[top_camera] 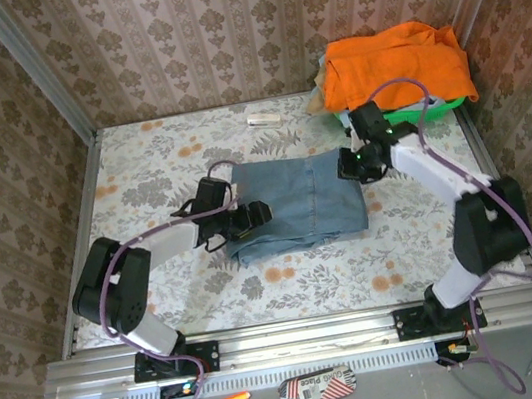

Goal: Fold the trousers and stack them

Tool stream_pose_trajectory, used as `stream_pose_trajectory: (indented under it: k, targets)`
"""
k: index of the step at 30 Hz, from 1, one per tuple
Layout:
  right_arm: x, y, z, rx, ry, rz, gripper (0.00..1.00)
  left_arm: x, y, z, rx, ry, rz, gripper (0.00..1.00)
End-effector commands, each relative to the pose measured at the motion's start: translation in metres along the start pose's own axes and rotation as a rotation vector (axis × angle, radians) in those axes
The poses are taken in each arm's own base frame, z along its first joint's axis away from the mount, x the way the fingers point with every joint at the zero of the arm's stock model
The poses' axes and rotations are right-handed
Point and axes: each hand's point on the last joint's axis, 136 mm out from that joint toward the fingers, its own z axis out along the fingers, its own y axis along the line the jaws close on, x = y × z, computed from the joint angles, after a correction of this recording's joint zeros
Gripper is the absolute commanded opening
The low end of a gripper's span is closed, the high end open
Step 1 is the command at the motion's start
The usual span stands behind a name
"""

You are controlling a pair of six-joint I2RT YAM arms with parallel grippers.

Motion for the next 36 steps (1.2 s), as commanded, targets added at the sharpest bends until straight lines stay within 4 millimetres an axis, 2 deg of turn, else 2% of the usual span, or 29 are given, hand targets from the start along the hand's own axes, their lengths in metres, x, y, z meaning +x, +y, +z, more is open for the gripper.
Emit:
stream_pose_trajectory:
  k: [1,4,6,7,10,12,14,15,17,20,25,28,31,36]
  targets:
    - [0.012,-0.032,0.047,0.14,0.1,0.003,0.11,0.006,0.028,-0.003,-0.089,0.013,-0.024,0.75]
    - [0.02,-0.041,0.064,0.166,0.14,0.008,0.11,0.005,0.031,-0.003,-0.081,0.013,-0.039,0.73]
    - [0.022,-0.03,0.06,0.103,0.15,0.011,0.11,0.002,0.02,-0.009,-0.058,0.009,-0.018,0.73]
    - [0.02,-0.022,0.053,0.069,0.138,0.01,0.11,0.0,0.013,-0.013,-0.051,0.007,-0.004,0.73]
    - [0.006,-0.003,0.006,0.008,0.039,-0.01,0.16,-0.005,-0.025,-0.037,-0.02,-0.001,0.082,0.73]
    - [-0.001,-0.008,-0.031,0.022,-0.044,-0.014,0.28,-0.01,-0.044,-0.057,-0.026,-0.037,0.141,0.74]
    - [0.004,-0.023,-0.051,0.044,-0.097,0.005,0.42,-0.012,-0.054,-0.075,-0.02,-0.063,0.167,0.75]
    - [0.01,-0.034,-0.055,0.075,-0.108,0.011,0.51,-0.012,-0.056,-0.083,-0.019,-0.076,0.176,0.76]
    - [0.026,-0.048,-0.046,0.106,-0.083,0.011,0.63,-0.012,-0.056,-0.096,-0.019,-0.097,0.183,0.76]
    - [0.057,-0.057,-0.014,0.132,0.031,0.018,0.66,-0.007,-0.054,-0.111,-0.012,-0.114,0.18,0.77]
    - [0.088,-0.053,0.017,0.156,0.119,-0.012,0.66,0.001,-0.058,-0.13,0.001,-0.137,0.183,0.77]
    - [0.104,-0.033,0.032,0.123,0.164,-0.037,0.61,0.005,-0.061,-0.138,0.018,-0.153,0.179,0.78]
    - [0.119,-0.004,0.051,0.071,0.203,-0.062,0.58,0.008,-0.062,-0.143,0.027,-0.172,0.171,0.78]
    - [0.123,0.06,0.077,-0.042,0.209,-0.094,0.55,0.014,-0.057,-0.148,0.002,-0.192,0.175,0.78]
